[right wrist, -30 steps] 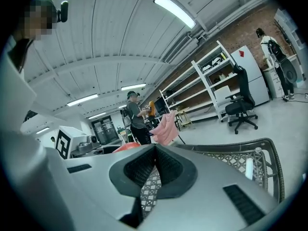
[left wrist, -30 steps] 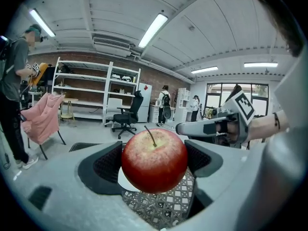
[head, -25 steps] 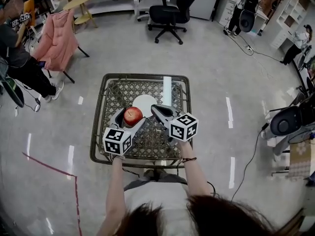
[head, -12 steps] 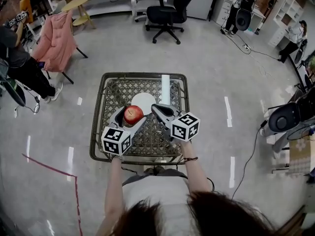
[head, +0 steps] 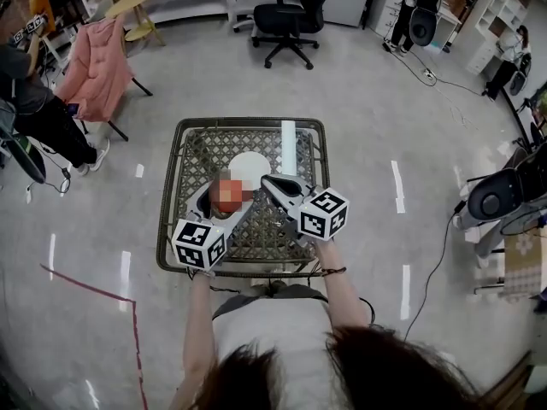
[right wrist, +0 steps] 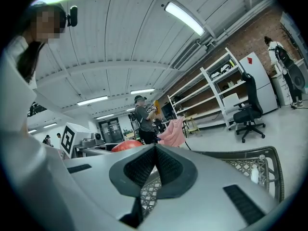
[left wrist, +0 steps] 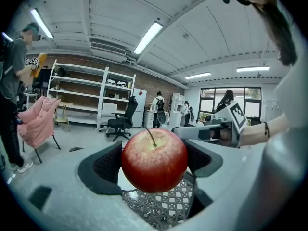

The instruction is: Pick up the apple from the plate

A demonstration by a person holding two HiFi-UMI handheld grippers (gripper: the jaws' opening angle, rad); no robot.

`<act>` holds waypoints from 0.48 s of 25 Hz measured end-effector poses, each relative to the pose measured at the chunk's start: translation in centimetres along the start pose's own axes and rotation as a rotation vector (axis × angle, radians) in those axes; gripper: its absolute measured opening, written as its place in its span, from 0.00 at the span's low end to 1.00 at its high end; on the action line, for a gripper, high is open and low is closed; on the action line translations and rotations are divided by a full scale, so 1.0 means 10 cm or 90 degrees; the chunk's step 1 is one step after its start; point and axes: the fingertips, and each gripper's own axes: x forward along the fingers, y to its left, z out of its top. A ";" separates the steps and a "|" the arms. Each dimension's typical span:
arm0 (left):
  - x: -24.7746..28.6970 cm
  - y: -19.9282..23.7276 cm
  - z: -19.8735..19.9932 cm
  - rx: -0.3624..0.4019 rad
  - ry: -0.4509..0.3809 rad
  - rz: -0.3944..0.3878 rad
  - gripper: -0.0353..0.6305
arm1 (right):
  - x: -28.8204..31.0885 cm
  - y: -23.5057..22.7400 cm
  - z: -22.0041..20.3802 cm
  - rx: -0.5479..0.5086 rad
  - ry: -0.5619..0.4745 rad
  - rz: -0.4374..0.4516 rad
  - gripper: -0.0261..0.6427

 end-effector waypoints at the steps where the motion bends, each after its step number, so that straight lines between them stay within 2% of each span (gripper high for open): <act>1: -0.01 -0.01 0.00 0.001 0.000 -0.001 0.67 | -0.01 0.01 -0.01 -0.001 0.000 0.002 0.05; 12: -0.06 -0.10 -0.04 0.002 -0.003 -0.007 0.67 | -0.09 0.10 -0.03 -0.010 -0.004 0.021 0.05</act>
